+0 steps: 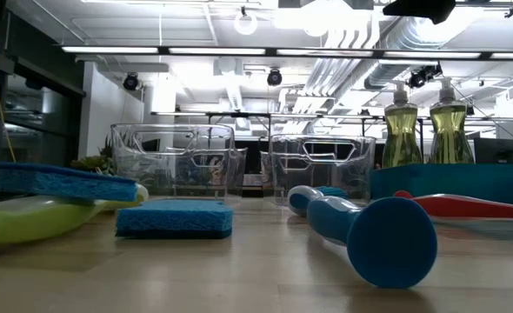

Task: Pick & Place Kitchen Sink Supplies
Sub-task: Put the green dishwashing liquid dispenser into the blue bin

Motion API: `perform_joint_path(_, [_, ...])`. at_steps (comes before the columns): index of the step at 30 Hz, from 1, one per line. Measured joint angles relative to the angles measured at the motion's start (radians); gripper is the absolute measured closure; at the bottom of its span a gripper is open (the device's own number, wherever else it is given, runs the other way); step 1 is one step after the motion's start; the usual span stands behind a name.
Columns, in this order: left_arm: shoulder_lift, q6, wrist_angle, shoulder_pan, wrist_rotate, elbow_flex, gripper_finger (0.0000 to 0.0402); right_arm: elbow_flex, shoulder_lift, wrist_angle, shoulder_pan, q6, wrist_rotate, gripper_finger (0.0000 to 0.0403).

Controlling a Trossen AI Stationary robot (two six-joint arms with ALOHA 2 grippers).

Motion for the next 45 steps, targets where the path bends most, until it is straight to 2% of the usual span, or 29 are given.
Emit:
perform_joint_path(6, [0.0,0.0,-0.001,0.0,0.0,0.0,0.0125,0.0,0.0,0.0,0.0,0.002,0.0,0.0098])
perform_joint_path(22, [0.0,0.016,0.005,0.0,-0.038,0.001,0.0126,0.0,0.0,0.0,0.0,0.002,0.0,0.0098])
perform_joint_path(32, [-0.001,0.19,-0.004,0.0,-0.066,0.117,0.0126,0.0,0.0,0.0,0.0,0.006,0.0,0.0098])
perform_joint_path(41, [-0.001,0.315,-0.005,0.006,-0.2,0.204,0.0126,0.0,0.0,0.0,0.0,0.006,0.0,0.0098])
perform_joint_path(45, [-0.001,0.362,-0.001,0.058,-0.208,0.239,0.0127,0.0,0.0,0.0,0.0,0.005,0.0,0.0098])
